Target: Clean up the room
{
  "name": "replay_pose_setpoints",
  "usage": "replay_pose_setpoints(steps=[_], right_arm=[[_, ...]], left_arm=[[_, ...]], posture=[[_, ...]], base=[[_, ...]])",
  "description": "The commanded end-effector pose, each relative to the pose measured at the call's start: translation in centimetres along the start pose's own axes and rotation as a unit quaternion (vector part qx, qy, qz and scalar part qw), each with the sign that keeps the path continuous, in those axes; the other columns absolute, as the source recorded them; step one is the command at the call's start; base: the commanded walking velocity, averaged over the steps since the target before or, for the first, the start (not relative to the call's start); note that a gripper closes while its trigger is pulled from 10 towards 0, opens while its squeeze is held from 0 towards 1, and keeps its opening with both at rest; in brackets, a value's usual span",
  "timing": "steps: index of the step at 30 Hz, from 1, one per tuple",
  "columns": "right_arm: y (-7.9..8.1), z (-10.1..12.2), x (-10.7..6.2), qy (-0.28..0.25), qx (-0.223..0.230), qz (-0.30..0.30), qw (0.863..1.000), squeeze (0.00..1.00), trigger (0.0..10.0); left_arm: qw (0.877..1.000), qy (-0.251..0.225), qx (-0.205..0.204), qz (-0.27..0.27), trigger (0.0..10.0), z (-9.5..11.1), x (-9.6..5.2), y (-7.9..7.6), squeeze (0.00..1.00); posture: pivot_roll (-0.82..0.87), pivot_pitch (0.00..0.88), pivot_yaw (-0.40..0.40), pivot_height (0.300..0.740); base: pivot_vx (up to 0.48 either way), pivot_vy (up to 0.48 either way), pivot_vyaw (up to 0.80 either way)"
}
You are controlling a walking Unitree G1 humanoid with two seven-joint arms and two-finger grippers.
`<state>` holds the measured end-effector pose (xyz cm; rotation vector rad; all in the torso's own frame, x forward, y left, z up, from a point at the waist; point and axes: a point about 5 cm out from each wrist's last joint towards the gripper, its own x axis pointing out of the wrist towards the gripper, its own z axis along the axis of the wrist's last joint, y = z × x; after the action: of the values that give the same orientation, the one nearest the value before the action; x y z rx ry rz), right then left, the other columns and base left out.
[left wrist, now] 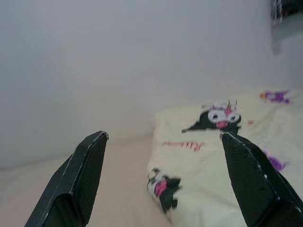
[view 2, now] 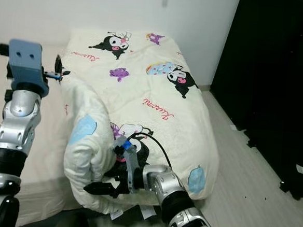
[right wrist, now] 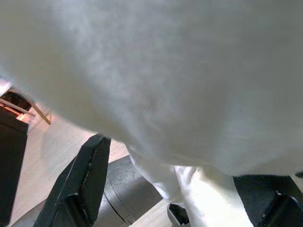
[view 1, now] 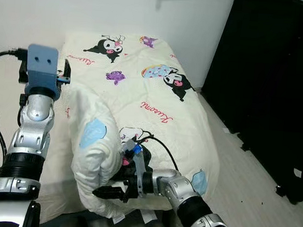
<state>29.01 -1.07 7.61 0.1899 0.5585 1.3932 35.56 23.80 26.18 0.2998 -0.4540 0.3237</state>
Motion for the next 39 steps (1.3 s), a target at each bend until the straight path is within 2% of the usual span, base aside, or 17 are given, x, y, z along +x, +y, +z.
replay_pose_setpoints(steps=[1, 4, 5, 6, 11, 14, 17, 18, 19, 21, 23, 26, 30, 35, 37, 38, 39], right_arm=[[0.2, 0.0, 0.0, -0.012, 0.001, 0.009, 1.000, 1.00, 10.0], [0.7, -0.2, 0.1, -0.001, -0.005, 0.028, 1.000, 0.93, 10.0], [1.0, -0.3, 0.1, 0.003, -0.008, 0.042, 0.999, 0.14, 10.0], [1.1, -0.4, 0.1, 0.002, -0.004, 0.049, 0.999, 0.00, 10.0], [0.9, -1.8, -0.1, 0.055, -0.013, 0.041, 0.998, 0.00, 10.0], [0.4, -2.5, -0.2, 0.079, -0.019, 0.014, 0.997, 0.00, 10.0], [0.3, -2.6, -0.2, 0.080, -0.018, 0.006, 0.997, 0.00, 10.0], [0.4, -2.4, -0.2, 0.073, -0.018, 0.009, 0.997, 0.00, 10.0], [0.5, -1.6, -0.5, 0.054, -0.022, 0.017, 0.998, 0.00, 10.0], [0.5, -1.6, -0.5, 0.054, -0.022, 0.017, 0.998, 0.00, 10.0], [0.4, -0.6, -1.4, 0.027, -0.022, 0.014, 0.999, 0.00, 10.0], [-0.2, 0.1, -3.4, 0.001, -0.019, -0.013, 1.000, 0.00, 10.0], [-0.7, 0.2, -4.8, -0.012, -0.017, -0.029, 0.999, 0.00, 10.0], [-1.2, 0.5, -5.7, -0.027, -0.021, -0.053, 0.998, 0.00, 10.0], [-2.3, 2.4, -7.1, -0.107, -0.019, -0.113, 0.988, 0.00, 10.0], [-2.3, 2.4, -7.1, -0.107, -0.019, -0.113, 0.988, 0.00, 10.0], [-2.7, 3.3, -7.7, -0.150, -0.007, -0.130, 0.980, 0.00, 10.0]], left_arm=[[1.000, -0.006, -0.004, -0.008, 10.0, 0.6, 0.1, -0.2, 0.00], [0.998, -0.025, -0.045, -0.042, 10.0, 2.2, 0.3, -1.1, 0.00], [0.993, -0.048, -0.072, -0.076, 10.0, 3.4, 0.2, -1.9, 0.00], [0.988, -0.072, -0.076, -0.115, 10.0, 4.6, -0.1, -2.7, 0.00], [0.950, -0.140, -0.039, -0.275, 10.0, 7.3, -1.9, -6.0, 0.00], [0.933, -0.131, -0.010, -0.335, 10.0, 7.0, -2.9, -7.2, 0.00], [0.916, -0.102, 0.035, -0.386, 10.0, 5.6, -3.9, -8.4, 0.00], [0.904, -0.077, 0.082, -0.413, 10.0, 3.9, -4.6, -9.0, 0.00], [0.886, 0.009, 0.175, -0.429, 10.0, -0.9, -5.6, -9.2, 0.00], [0.886, 0.009, 0.175, -0.429, 10.0, -0.9, -5.6, -9.2, 0.00], [0.896, 0.133, 0.255, -0.339, 10.0, -6.3, -5.1, -6.2, 0.00], [0.883, 0.268, 0.323, -0.211, 10.0, -11.2, -5.8, 0.0, 0.00], [0.878, 0.328, 0.304, -0.171, 10.0, -12.7, -7.0, 2.6, 0.00], [0.880, 0.368, 0.255, -0.157, 10.0, -13.6, -8.2, 3.4, 0.00], [0.887, 0.396, 0.140, -0.190, 10.0, -14.2, -9.6, 1.8, 0.00], [0.887, 0.396, 0.140, -0.190, 10.0, -14.2, -9.6, 1.8, 0.00], [0.893, 0.394, 0.082, -0.203, 10.0, -14.0, -9.9, 0.8, 0.00]], posture=[[-0.10, 0.060, -0.041, 0.535], [-0.10, 0.058, -0.044, 0.535], [-0.10, 0.057, -0.045, 0.535], [-0.10, 0.055, -0.047, 0.535], [-0.10, 0.051, -0.048, 0.535], [-0.10, 0.049, -0.050, 0.535], [-0.10, 0.048, -0.047, 0.535], [-0.10, 0.047, -0.046, 0.535], [-0.10, 0.050, -0.042, 0.535], [-0.10, 0.050, -0.042, 0.535], [-0.11, 0.053, -0.038, 0.535], [-0.11, 0.059, -0.039, 0.535], [-0.11, 0.059, -0.039, 0.535], [-0.11, 0.066, -0.037, 0.535], [-0.11, 0.074, -0.037, 0.535], [-0.11, 0.074, -0.037, 0.535], [-0.11, 0.074, -0.037, 0.535]], base=[[0.000, 0.000, 0.00], [0.000, 0.000, 0.00], [0.000, 0.000, 0.00], [0.000, 0.000, 0.00], [0.000, 0.000, 0.00], [0.000, 0.000, 0.00], [0.000, 0.000, 0.00], [0.000, 0.000, 0.00], [0.000, 0.000, 0.00], [0.000, 0.000, 0.00], [0.000, 0.000, 0.00], [0.000, 0.000, 0.00], [0.000, 0.000, 0.00], [0.000, 0.000, 0.00], [0.000, 0.000, 0.00], [0.000, 0.000, 0.00], [0.000, 0.000, 0.00]])
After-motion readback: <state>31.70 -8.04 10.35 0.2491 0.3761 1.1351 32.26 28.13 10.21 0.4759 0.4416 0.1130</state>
